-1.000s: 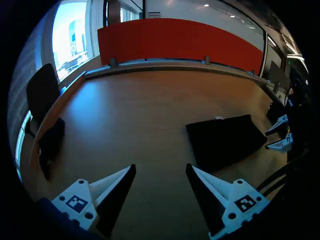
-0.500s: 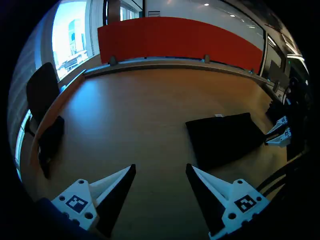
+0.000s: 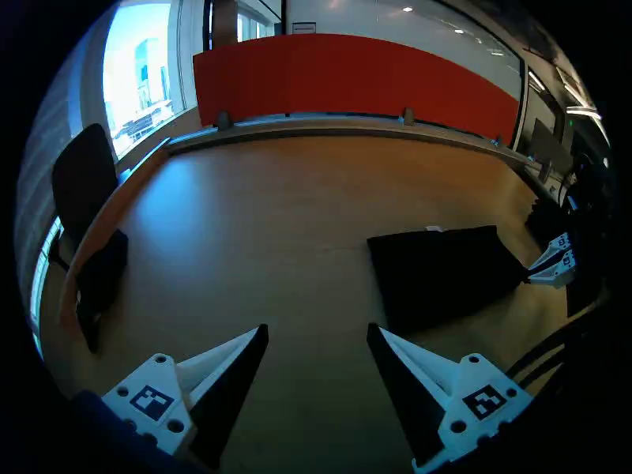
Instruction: Fold towel
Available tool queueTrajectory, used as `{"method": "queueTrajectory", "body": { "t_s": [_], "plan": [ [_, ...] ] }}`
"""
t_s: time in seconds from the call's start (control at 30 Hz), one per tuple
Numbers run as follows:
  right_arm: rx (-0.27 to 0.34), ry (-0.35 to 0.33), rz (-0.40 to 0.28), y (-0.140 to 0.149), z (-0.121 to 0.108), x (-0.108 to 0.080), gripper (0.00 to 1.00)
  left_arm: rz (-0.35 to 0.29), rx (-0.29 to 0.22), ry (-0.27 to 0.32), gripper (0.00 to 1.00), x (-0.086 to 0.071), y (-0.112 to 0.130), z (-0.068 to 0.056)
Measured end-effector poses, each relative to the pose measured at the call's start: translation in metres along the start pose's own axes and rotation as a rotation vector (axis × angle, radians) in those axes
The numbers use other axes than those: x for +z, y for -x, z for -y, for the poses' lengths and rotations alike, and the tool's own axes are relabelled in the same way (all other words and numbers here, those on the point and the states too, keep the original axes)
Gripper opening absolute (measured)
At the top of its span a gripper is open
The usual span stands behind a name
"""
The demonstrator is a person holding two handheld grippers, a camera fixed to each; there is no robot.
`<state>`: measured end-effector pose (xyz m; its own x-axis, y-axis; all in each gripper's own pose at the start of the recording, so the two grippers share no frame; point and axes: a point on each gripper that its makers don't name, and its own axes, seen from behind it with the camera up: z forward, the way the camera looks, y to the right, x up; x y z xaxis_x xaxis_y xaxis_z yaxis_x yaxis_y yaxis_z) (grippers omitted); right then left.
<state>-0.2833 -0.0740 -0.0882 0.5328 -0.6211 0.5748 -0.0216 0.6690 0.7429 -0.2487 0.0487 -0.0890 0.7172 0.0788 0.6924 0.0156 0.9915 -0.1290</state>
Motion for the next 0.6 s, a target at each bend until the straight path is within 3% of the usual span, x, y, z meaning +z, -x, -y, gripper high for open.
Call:
{"method": "queueTrajectory", "body": {
  "t_s": [0.3,0.6],
  "plan": [
    [0.018,0.02,-0.037,-0.014,-0.002,-0.002,0.06,-0.001,-0.006,0.004,0.93,-0.001,0.0,0.0],
    [-0.009,0.036,-0.103,-0.052,0.002,-0.011,0.06,-0.007,-0.011,0.007,0.93,-0.002,-0.004,-0.001]
  ]
}}
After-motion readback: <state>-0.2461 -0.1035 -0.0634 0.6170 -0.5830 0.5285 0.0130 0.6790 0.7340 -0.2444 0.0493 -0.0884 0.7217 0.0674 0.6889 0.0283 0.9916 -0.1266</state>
